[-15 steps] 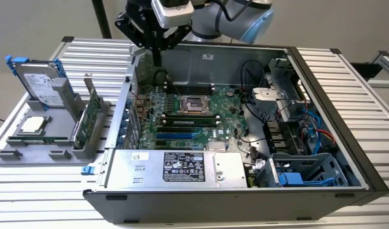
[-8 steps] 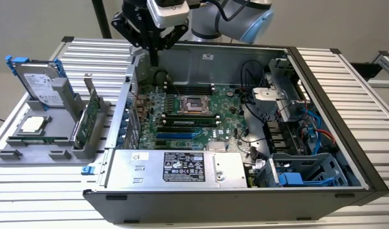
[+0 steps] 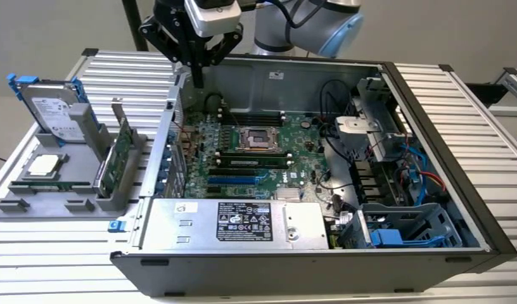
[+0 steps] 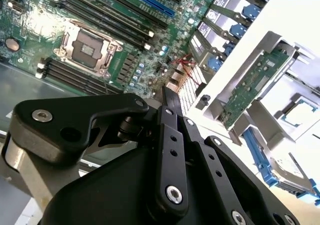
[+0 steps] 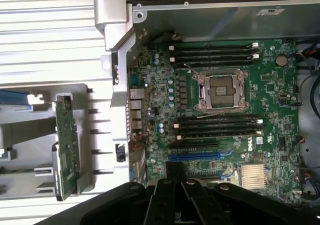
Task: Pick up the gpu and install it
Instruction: 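Reach for the gpu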
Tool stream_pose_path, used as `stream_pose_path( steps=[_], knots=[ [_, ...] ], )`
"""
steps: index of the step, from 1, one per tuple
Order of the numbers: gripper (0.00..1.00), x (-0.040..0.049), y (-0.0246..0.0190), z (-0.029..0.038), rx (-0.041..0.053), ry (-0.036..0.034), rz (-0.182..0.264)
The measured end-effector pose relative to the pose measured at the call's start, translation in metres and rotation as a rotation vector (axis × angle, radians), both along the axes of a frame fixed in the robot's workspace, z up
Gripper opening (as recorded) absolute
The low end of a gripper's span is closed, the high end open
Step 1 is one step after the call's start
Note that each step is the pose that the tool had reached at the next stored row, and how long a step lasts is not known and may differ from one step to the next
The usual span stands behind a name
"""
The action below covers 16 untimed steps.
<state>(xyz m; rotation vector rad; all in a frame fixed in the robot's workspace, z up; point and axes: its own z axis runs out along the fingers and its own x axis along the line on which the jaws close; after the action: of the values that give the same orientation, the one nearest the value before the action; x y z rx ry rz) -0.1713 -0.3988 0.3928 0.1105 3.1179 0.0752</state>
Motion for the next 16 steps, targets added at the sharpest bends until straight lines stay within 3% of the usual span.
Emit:
stream_pose_path(
  steps=[16],
  knots=[
    [0.00,-0.0221,0.0000,0.0000,-0.0001,0.0001,0.000]
  ],
)
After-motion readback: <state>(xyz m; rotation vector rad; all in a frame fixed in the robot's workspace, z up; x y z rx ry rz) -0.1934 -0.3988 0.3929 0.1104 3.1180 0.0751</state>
